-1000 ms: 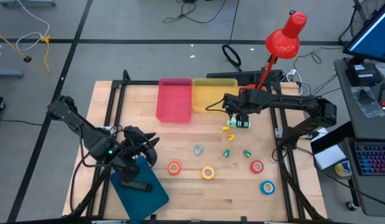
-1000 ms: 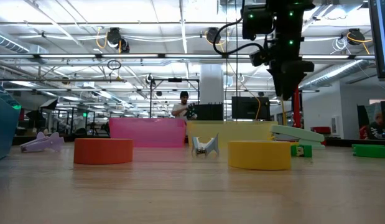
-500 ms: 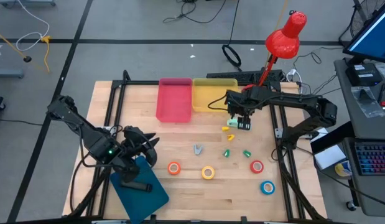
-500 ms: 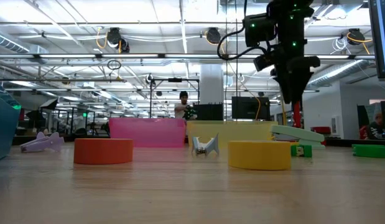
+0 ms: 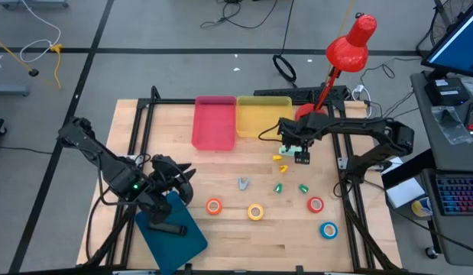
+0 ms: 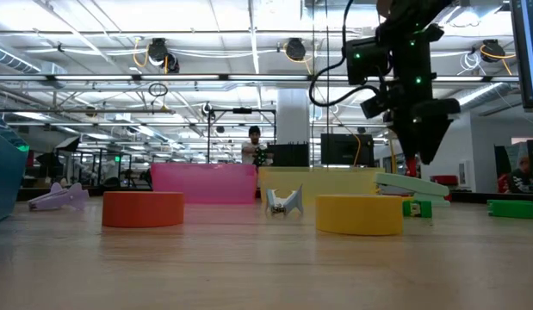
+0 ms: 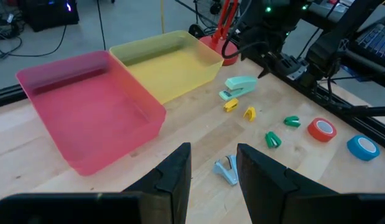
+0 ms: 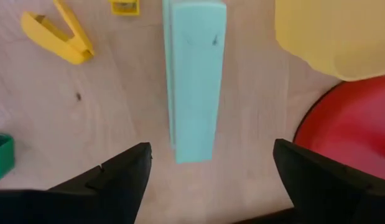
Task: Pick and place Stapler, Stapler remover, tape
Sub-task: Put the large light green stapler into the blue bin
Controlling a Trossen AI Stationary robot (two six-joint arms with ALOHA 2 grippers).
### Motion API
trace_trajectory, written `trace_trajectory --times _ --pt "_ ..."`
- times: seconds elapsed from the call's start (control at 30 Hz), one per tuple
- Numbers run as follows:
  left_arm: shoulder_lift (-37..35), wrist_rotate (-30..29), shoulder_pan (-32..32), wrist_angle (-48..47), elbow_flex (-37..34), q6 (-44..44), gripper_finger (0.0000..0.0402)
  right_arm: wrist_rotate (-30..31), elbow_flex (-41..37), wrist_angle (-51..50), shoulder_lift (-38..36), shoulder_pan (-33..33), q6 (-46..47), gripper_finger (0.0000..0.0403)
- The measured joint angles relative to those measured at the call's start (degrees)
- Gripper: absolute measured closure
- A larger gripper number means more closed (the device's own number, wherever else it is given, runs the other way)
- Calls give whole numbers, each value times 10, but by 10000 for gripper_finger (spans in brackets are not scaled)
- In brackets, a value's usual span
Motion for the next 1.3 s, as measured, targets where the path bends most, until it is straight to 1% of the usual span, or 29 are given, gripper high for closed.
trace_trajectory --times 0.23,0.43,0.63,0.83,0.93,1.03,1.13,1.3 --pt "0 0 0 0 0 -1 275 7 -38 57 0 0 0 72" --pt "0 0 0 0 0 0 275 34 -74 111 0 0 4 73" --pt "0 0 0 0 0 0 275 34 -110 123 0 0 24 75" --pt "0 0 0 0 0 0 275 34 -148 188 0 0 38 76" --pt "0 0 0 1 0 0 275 35 -157 193 0 0 40 82" --pt "0 0 0 1 0 0 275 35 -166 193 0 0 52 99" --pt "0 0 0 4 0 0 275 35 -174 196 -1 0 63 131" --pt "0 0 0 18 0 2 275 34 -174 195 0 0 74 210"
